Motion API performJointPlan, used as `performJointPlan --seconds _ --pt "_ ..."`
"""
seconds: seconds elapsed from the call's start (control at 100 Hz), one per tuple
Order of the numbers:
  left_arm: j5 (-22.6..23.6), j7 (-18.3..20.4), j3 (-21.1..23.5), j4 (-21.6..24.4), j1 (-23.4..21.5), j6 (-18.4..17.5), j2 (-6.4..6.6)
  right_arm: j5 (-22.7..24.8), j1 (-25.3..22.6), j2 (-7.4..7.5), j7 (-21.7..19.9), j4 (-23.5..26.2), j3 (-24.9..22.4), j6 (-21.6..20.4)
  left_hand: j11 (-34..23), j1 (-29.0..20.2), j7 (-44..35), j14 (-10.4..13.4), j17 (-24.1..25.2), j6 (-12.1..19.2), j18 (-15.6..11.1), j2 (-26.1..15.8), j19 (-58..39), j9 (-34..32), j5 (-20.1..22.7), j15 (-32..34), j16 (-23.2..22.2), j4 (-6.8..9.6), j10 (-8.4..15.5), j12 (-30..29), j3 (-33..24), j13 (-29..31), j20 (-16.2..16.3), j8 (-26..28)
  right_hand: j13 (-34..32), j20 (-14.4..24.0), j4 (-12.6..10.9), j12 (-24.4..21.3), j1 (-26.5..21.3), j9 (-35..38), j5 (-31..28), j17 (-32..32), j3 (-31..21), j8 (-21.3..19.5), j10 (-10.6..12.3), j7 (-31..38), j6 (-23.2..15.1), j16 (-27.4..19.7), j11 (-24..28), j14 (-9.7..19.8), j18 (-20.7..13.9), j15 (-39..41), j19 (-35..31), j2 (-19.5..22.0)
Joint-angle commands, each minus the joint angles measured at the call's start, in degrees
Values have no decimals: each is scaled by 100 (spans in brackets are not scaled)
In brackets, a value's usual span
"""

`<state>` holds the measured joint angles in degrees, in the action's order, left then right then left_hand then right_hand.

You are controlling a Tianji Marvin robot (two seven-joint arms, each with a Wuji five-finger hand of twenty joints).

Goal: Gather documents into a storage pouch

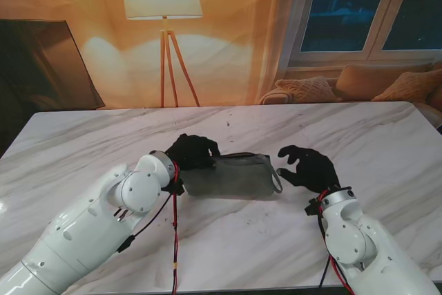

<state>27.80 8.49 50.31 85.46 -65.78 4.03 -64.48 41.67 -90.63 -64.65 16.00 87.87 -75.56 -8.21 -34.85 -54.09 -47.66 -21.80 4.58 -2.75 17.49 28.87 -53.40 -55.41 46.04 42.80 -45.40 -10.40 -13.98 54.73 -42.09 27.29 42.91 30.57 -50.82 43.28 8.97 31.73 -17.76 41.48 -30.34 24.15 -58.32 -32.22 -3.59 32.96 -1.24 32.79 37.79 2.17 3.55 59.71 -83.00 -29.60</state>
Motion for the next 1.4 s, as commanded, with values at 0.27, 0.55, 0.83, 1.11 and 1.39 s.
performJointPlan --seconds 0.27,0.55,0.83,1.11,1.39 --pt "62 -50 94 15 -142 -3 26 -23 124 -17 -81 -239 70 224 -49 -590 -523 -64 73 378 -50 -183 -111 -83 179 1 -68 107 102 201 -98 -130 -41 491 127 167 -301 21 38 -146 -5 -73 -176 -99 25 -38 -147 18 -26 6 -45 -118 74 49" --pt "74 -134 131 31 -199 -4 13 -120 260 -10 -216 -393 379 237 -2 -560 -476 -59 64 401 -29 -158 -115 -113 207 -3 -68 96 110 208 -149 -113 -42 545 251 119 -208 12 -62 -208 -30 -118 -180 -129 55 22 -162 -55 -21 54 -91 -322 214 -197" --pt "56 -204 124 21 -216 17 -6 -191 249 3 -338 -342 504 123 10 -551 -435 -75 55 387 -36 -152 -124 -127 219 -6 -66 86 104 226 -172 -99 -42 583 353 94 -177 -7 -84 -292 -19 -205 -143 -122 77 16 -176 -101 -53 47 -86 -488 331 -347" --pt "26 -282 111 -17 -212 -30 -28 -215 223 11 -395 -278 573 20 12 -537 -413 -80 54 381 -26 -150 -148 -134 227 5 -70 83 97 227 -194 -96 -38 598 456 75 -138 -16 -66 -327 -51 -290 -139 -124 87 19 -200 -135 -84 60 -84 -643 460 -454" --pt "-40 -278 107 -5 -248 -139 -28 -237 291 -16 -291 -359 727 62 19 -527 -401 -77 69 395 -31 -145 -145 -130 228 0 -65 77 118 223 -206 -103 -49 609 539 73 -146 18 -323 -119 -444 -398 -549 -183 151 190 -588 -249 0 77 -112 -986 639 -334"
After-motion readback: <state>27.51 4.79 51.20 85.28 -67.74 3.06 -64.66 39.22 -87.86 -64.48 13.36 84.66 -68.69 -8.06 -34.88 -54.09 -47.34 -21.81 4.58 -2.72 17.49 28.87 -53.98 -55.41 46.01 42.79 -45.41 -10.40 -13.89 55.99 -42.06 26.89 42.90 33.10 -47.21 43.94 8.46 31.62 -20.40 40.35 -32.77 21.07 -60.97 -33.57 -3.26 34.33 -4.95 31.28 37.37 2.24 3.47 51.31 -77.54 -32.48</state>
